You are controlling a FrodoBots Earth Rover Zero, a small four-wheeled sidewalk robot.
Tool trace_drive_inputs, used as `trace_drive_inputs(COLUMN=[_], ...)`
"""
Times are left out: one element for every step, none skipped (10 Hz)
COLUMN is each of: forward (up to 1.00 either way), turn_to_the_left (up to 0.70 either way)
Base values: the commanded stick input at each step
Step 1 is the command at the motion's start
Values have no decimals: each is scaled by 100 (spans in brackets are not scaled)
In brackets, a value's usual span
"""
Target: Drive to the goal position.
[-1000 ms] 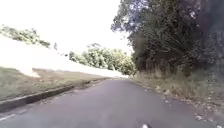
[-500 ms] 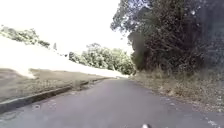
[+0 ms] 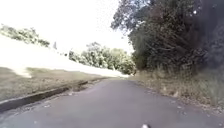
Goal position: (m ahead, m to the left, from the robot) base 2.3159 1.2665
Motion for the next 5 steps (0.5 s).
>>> trace_drive_inputs(forward=[45,45,45,45,45], turn_to_the_left=[0,0,0,0,0])
